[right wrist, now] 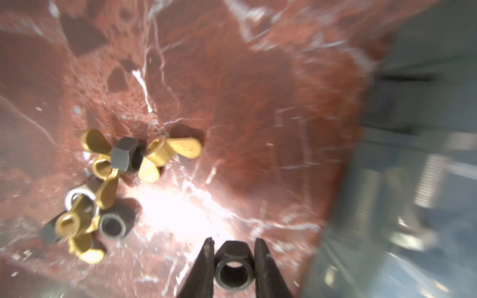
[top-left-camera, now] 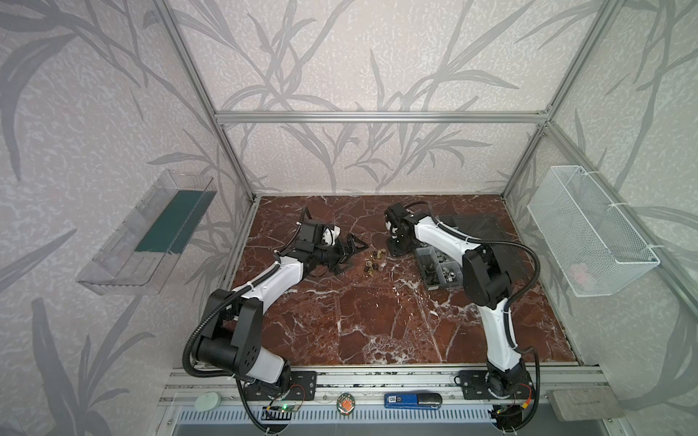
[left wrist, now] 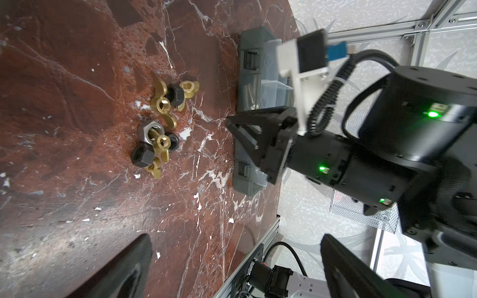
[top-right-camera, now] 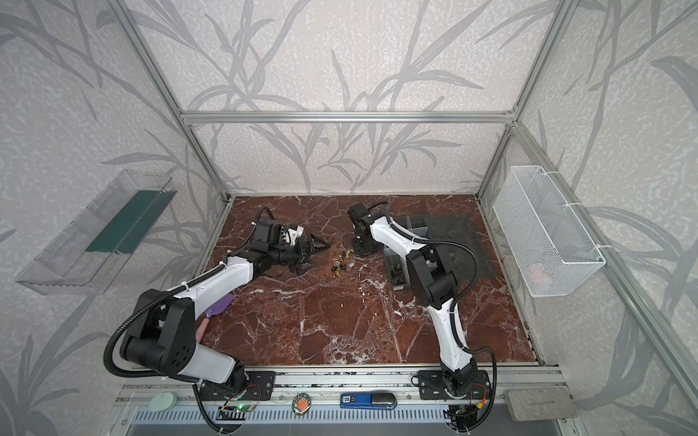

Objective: Sort the screws and nuts into containers
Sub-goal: Pick up the nut from the center of the table, then place the nut into the container.

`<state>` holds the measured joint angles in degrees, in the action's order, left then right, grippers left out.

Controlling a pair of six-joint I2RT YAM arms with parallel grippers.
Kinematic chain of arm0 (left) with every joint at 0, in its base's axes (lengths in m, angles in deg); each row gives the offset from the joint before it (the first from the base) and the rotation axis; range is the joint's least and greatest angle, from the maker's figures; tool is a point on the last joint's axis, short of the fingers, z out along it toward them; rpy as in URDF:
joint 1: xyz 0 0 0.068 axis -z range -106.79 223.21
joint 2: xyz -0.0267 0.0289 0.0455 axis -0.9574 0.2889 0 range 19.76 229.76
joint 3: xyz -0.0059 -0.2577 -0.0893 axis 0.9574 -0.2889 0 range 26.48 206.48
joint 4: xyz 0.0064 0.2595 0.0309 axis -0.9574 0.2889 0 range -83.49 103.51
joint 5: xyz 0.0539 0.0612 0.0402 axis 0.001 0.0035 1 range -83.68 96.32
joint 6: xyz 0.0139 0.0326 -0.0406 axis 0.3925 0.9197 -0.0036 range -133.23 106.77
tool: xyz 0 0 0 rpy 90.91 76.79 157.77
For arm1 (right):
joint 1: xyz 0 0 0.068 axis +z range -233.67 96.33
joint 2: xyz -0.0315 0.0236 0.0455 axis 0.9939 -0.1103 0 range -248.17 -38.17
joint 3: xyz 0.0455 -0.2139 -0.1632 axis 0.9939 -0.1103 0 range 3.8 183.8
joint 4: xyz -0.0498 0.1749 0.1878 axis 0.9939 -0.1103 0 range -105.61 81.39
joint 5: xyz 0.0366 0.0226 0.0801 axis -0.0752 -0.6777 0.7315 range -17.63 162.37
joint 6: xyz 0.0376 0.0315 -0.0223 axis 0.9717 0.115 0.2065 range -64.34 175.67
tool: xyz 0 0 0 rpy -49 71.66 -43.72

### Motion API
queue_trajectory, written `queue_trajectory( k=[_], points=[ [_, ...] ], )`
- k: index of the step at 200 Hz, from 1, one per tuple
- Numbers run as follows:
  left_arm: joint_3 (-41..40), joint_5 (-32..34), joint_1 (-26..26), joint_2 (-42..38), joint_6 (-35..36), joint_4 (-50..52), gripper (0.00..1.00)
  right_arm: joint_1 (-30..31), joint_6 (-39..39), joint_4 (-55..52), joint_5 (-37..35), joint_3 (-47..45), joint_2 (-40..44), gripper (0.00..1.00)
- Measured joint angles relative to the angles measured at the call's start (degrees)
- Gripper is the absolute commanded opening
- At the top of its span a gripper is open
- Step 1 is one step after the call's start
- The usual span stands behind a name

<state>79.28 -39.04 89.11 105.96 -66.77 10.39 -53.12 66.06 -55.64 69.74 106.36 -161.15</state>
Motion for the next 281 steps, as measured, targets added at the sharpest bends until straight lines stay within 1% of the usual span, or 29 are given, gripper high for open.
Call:
queue_trajectory(
  k=[27,52,88,111,135,156,178,194,207,217,255,281],
  points=[
    [1.16,0.0,0.63,1.05,-0.02,0.0,1.0,-3.82,-0.55,0.02,-0.98,-1.62,6.08,0.23],
    [1.92,0.0,1.01,1.6,-0.02,-0.04,1.0,-8.0,-0.92,0.33,-1.38,-2.89,9.25,0.23],
    [2.36,0.04,1.31,2.29,-0.02,0.0,0.99,-13.97,-1.05,0.59,-1.36,-5.29,9.64,0.24],
    [2.36,0.07,1.4,2.45,0.0,0.09,1.0,-16.22,-1.05,0.7,-1.38,-5.57,8.68,0.23],
    [2.75,0.09,1.53,2.64,0.0,0.44,1.0,-16.81,-1.03,1.36,-1.31,-5.57,6.75,0.24],
    [3.45,0.11,1.57,2.95,0.02,0.59,0.99,-16.92,-1.03,1.62,-1.4,-5.55,4.81,0.26],
    [3.52,0.15,1.57,2.99,0.13,0.68,1.0,-17.0,-1.05,1.68,-1.42,-5.25,2.93,0.31],
    [3.52,0.22,1.57,3.1,0.2,0.92,1.0,-17.05,-1.03,1.73,-1.4,-5.25,2.19,0.38],
    [3.52,0.22,1.57,3.15,0.22,0.92,1.0,-17.09,-1.05,1.73,-1.4,-5.25,2.1,0.4],
    [3.52,0.24,1.57,3.17,0.31,0.98,1.0,-17.11,-0.98,1.73,-1.4,-5.11,2.1,0.43],
    [3.52,0.24,1.57,3.17,0.44,1.05,1.0,-17.16,-1.03,1.66,-1.38,-5.07,2.29,0.44],
    [3.52,0.26,1.57,3.17,0.59,1.33,0.99,-16.92,-1.03,1.31,-1.31,-5.07,4.17,0.45]
  ],
)
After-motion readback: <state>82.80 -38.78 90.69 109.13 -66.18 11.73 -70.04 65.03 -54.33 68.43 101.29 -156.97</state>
